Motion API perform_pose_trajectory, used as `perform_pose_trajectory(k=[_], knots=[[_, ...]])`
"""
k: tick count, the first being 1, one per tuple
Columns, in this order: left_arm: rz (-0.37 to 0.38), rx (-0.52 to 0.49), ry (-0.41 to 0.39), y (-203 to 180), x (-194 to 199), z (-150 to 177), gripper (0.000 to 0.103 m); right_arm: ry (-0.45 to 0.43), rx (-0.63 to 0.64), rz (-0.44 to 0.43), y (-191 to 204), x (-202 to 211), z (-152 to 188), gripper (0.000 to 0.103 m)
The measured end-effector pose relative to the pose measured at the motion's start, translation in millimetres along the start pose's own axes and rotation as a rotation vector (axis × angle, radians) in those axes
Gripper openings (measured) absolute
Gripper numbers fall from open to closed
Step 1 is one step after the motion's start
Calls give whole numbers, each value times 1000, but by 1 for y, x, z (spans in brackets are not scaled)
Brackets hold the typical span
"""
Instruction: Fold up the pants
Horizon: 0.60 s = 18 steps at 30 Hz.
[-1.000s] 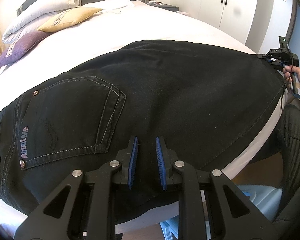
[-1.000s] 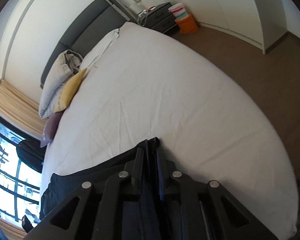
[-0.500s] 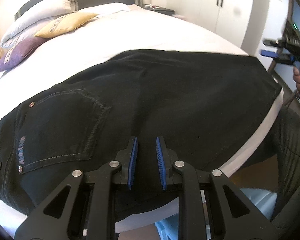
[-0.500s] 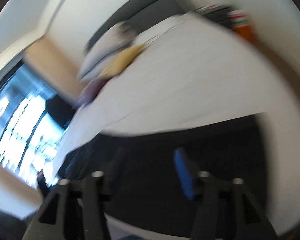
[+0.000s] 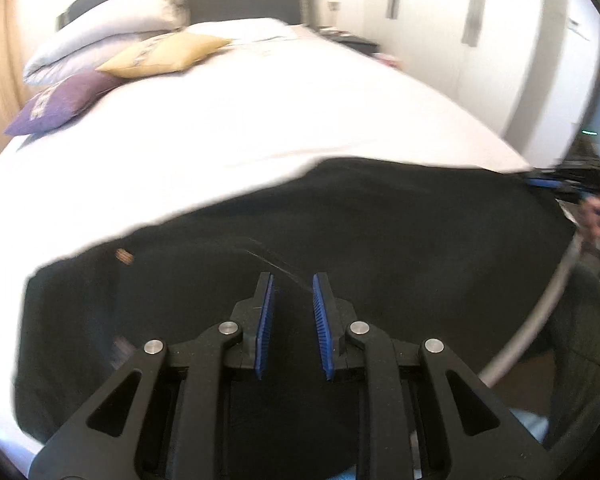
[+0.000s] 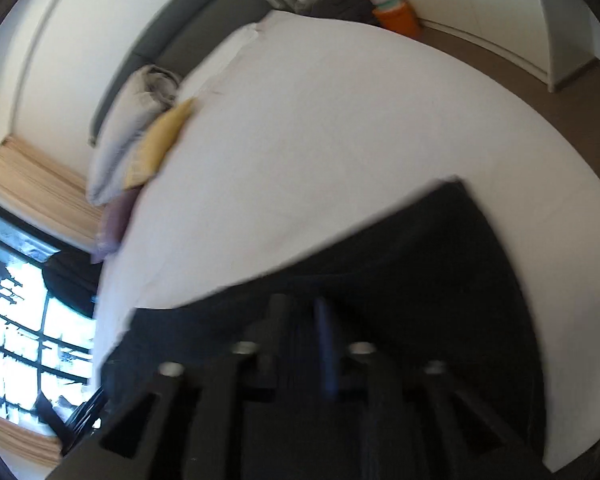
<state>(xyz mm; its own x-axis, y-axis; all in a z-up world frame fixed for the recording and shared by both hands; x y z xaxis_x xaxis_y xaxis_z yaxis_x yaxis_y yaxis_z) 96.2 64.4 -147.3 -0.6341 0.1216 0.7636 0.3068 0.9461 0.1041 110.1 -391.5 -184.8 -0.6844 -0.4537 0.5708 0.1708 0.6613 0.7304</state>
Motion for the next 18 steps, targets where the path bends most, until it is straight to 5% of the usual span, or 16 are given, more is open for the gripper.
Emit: perform_pose_trajectory(k=[3,8,13,14,16,18], knots=[[-86,21,38,37,-26,-7,19,84,128,-134,80,-32,16,53],[-132,106,123,84,-50,29,19,326,263,-360,211,-143,74,59],[-104,176,75,108,-41,49,19,539,227,-398,250,-255,129,59],[-92,180,70,111,-40,51,19,568,222,-349,243,-281,133,56],[-62,178,67,119,-38,54,19,538,194,-324,231,-298,122,15],[-44,175,61,119,-37,51,19,438,101,-287,202,-291,88,12]])
Point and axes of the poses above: each gripper's, at about its wrist camera, not at the fingertips, and x roughly against the way its jaws point, y to its left, z to its underside, the point moved 7 cm from there along -x, roughly the way its jaws point, and after that the axes turned 10 degrees about -z, right-handed, at the moved point
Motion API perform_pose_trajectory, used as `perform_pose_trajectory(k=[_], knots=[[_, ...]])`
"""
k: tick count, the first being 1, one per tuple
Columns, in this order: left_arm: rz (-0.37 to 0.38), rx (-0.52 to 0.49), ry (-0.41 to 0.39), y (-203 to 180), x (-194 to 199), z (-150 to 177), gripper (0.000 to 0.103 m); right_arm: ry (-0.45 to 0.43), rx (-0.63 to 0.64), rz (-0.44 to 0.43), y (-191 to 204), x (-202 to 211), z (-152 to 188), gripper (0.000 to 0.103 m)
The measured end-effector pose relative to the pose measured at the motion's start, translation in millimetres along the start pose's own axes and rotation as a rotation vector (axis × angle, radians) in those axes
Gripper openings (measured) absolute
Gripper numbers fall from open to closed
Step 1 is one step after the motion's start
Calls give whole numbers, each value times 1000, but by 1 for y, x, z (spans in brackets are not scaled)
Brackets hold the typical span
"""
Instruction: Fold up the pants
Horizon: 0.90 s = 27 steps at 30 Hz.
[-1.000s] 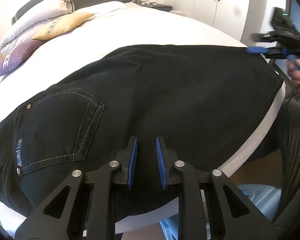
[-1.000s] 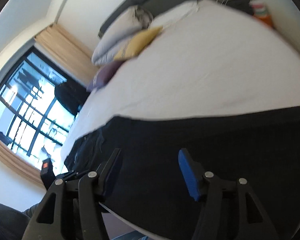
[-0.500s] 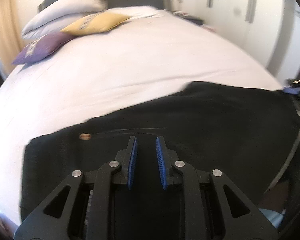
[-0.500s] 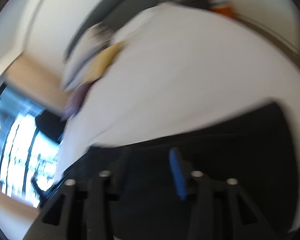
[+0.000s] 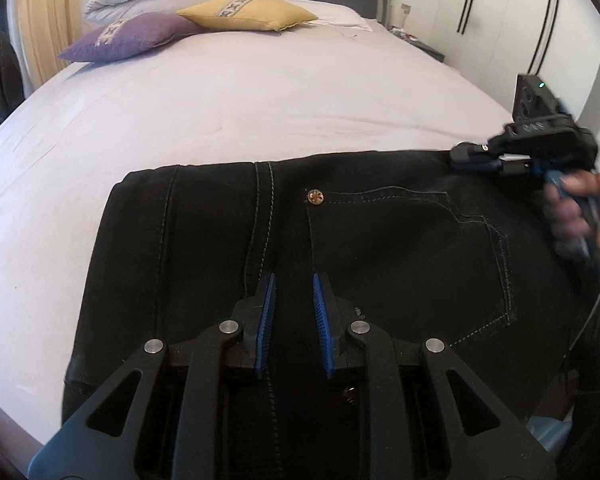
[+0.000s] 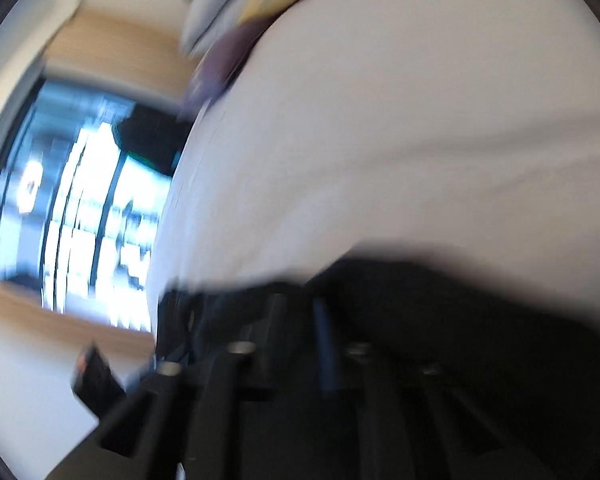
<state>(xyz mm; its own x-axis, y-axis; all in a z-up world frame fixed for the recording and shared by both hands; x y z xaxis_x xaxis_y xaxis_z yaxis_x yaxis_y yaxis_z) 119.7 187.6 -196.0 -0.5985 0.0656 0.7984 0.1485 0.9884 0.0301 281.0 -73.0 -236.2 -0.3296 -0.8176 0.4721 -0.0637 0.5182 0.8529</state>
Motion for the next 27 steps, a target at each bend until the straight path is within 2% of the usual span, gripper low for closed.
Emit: perform_pose_trajectory(k=[1,2,3,4,6,7,9,10,11,12,13,14,15,18,20,21,22,24,25,27], knots=[[3,-6,-5,-1,1,-1,19,-63,-31,30,-10,16,-10,12],[-4,-10,-12,-2,1,-3,19,-125,-59,101,-21,33,-23,19],[-20,-12,-21,6,11,0,19,-166,-72,177,-31,57,-27,30],[-54,-16,-35,11,21,4,19,-178,-64,183,-29,73,-26,40],[-53,-16,-88,-2,45,10,19,-168,-15,82,-7,98,-10,48],[-31,-21,-121,-12,54,9,19,-160,10,7,8,106,6,57],[-52,-64,-134,-22,56,10,19,-139,55,-115,34,116,45,70],[-82,-91,-112,-25,49,14,19,-126,84,-143,37,119,62,71],[-109,-97,-64,-23,36,20,19,-126,102,-126,24,130,82,71],[-105,-81,-51,-19,30,24,19,-132,82,-79,6,136,92,71],[-65,-32,-65,-11,26,26,19,-148,12,-28,-28,147,103,41],[-40,13,-55,-3,24,26,20,-183,-19,-52,-43,159,111,18],[-27,53,-42,1,22,25,20,-201,-45,-28,-59,172,114,0],[-121,46,-52,8,41,16,20,-345,-142,79,-103,252,123,0],[-68,68,-92,-2,65,7,20,-419,-162,196,-116,304,129,9],[-42,68,-117,-17,78,2,20,-443,-174,219,-116,320,132,26],[-13,55,-126,-35,85,-1,20,-465,-177,215,-111,331,134,48],[70,3,-126,-87,94,-5,20,-489,-135,135,-83,339,138,60],[113,-28,-122,-114,94,-7,20,-483,-108,88,-74,336,140,62],[189,-97,-87,-168,87,-2,20,-427,-89,-45,-56,314,147,68]])
Point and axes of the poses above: each gripper's, at about its wrist camera, not at the fingertips, and x roughly against the way its jaws point, y to its left, z to its underside, the point moved 7 cm from there along -x, roughly the way its jaws point, and after that the axes turned 10 degrees about -z, right-handed, at the moved point
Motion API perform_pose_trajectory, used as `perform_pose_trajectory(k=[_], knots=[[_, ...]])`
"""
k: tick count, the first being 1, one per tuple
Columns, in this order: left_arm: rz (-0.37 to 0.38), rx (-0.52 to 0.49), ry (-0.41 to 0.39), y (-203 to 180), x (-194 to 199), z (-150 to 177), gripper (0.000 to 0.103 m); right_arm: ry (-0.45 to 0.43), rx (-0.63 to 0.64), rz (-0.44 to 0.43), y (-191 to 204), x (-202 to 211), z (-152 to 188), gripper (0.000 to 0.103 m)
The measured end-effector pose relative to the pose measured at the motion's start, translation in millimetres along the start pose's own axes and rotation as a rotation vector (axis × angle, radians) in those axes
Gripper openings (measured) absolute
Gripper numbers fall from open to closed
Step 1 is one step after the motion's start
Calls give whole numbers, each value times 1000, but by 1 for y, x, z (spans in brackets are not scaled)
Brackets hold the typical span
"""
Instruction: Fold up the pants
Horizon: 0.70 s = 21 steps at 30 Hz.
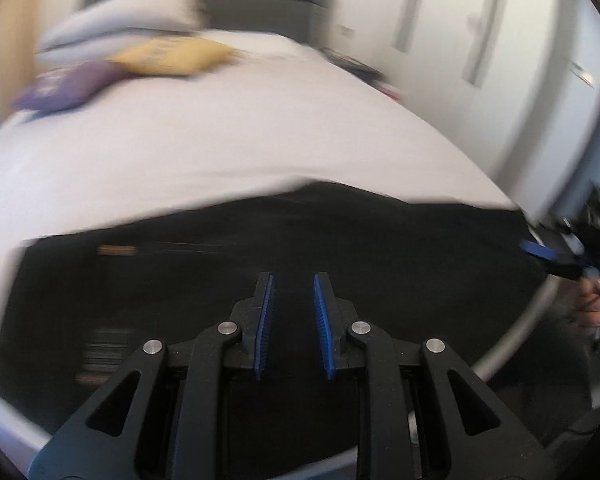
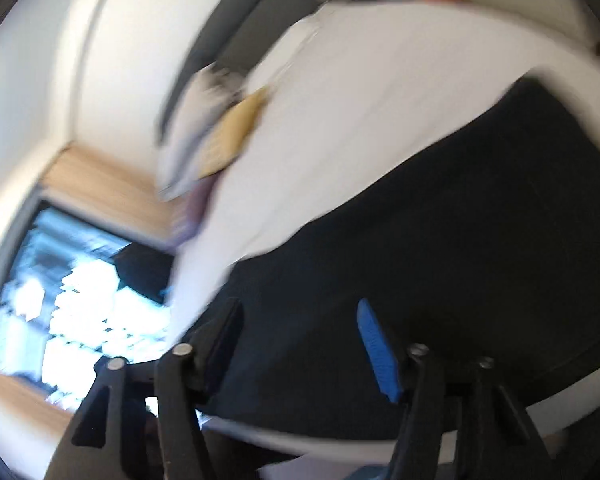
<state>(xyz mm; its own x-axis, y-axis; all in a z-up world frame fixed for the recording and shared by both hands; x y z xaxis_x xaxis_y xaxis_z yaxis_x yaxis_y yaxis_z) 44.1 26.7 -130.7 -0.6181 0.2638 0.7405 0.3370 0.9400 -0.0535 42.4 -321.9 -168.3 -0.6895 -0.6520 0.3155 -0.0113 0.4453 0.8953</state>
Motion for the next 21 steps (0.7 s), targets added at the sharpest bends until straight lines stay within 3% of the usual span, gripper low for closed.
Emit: perform_pose_trajectory(k=[1,3,4,5,6,7,10,12,13,14,16,18,19,21], knots=[[28,-40,29,-26,-9,9,20,30,-18,-39,3,-19,13,68],[27,-119,78,-58,-34,22,20,87,-68,-16,-7,-46,33,66],[3,-131,106,-61,-47,38,20,92,-88,1,-21,-42,44,45],[20,-112,100,-58,-51,41,20,66,-129,-21,-40,-32,42,30],[52,-63,91,-49,-51,43,20,40,-180,-13,-58,-18,36,9],[54,-42,96,-42,-51,43,20,-6,-228,12,-76,1,29,2],[-5,-30,91,-4,-43,46,20,-194,-276,79,-114,78,11,1],[2,6,83,13,-39,48,20,-309,-287,144,-136,139,-2,0],[2,31,81,26,-35,49,20,-358,-298,178,-145,167,-6,2],[-20,41,79,35,-32,51,20,-416,-300,252,-152,198,-10,12],[-13,57,81,53,-22,50,20,-508,-304,373,-158,240,-13,54],[-136,28,51,67,-2,43,20,-581,-296,342,-149,270,-17,56],[-151,28,25,71,8,39,20,-589,-267,312,-140,280,-21,59],[-124,75,-36,71,29,25,20,-565,-232,277,-111,256,-15,72]])
Point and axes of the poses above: each gripper's, at about its wrist camera, not at the fingertips, and x roughly against the way its jaws point, y to its left, z to its underside, the point moved 7 cm from there along -x, roughly the way its jaws point, and after that the axes turned 10 degrees about -z, right-handed, at the moved point
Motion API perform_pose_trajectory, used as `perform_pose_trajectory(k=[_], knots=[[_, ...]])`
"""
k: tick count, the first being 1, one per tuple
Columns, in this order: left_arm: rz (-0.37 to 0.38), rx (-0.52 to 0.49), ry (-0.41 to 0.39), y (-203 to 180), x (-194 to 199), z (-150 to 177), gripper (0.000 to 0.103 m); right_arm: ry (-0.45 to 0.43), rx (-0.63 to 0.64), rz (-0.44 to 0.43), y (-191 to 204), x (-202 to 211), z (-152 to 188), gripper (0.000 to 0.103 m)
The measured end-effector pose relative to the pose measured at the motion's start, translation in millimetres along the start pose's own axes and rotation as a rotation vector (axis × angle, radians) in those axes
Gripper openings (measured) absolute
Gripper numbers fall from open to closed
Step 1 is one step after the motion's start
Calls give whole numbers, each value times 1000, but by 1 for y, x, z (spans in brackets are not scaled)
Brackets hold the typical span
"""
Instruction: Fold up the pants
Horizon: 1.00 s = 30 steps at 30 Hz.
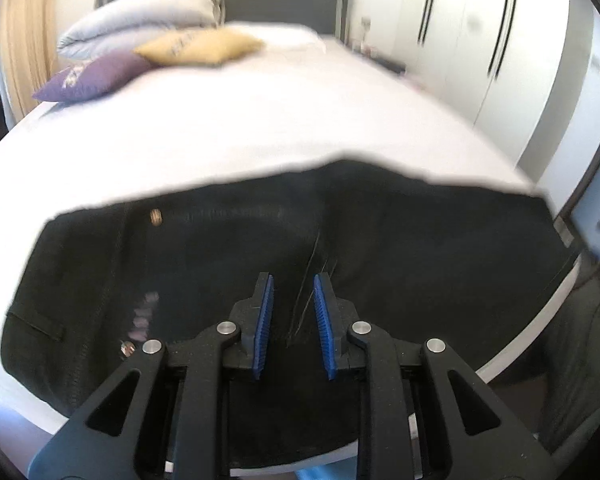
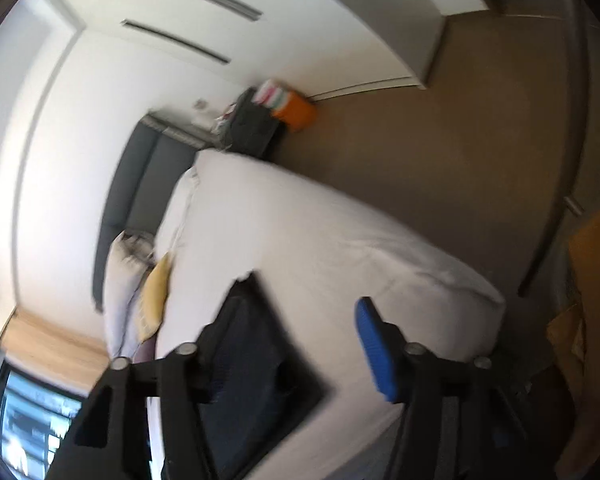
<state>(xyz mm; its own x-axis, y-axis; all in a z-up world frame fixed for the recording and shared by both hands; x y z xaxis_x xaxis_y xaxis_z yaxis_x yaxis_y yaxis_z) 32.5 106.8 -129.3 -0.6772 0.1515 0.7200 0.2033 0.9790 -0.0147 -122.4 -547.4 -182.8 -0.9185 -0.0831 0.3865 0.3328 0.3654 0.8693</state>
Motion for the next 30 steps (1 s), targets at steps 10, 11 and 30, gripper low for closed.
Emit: perform_pose_trajectory(k=[10,11,30], knots=[[222,-52,-27,-114,22,-17,69,247,-147,13,21,-62,136,76],[244,-82,-13,-130,21,-12,69,251,-162,29,18,-63,140,76],[331,-119,70,-164,1,10,69,127,-293,-181,31,-69,144,83]])
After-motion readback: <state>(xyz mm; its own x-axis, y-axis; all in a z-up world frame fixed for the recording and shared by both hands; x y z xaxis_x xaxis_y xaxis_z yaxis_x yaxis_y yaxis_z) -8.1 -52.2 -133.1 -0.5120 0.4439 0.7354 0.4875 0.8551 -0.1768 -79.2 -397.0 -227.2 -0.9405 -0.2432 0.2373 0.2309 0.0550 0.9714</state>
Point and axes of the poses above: each gripper's, at about its wrist camera, not at the fingertips, and x roughly against the way its jaws point, y to its left, z to its underside, the point moved 7 cm from there along -x, roughly the way its jaws point, and after that the axes turned 10 degrees about -z, right-handed, at the moved point
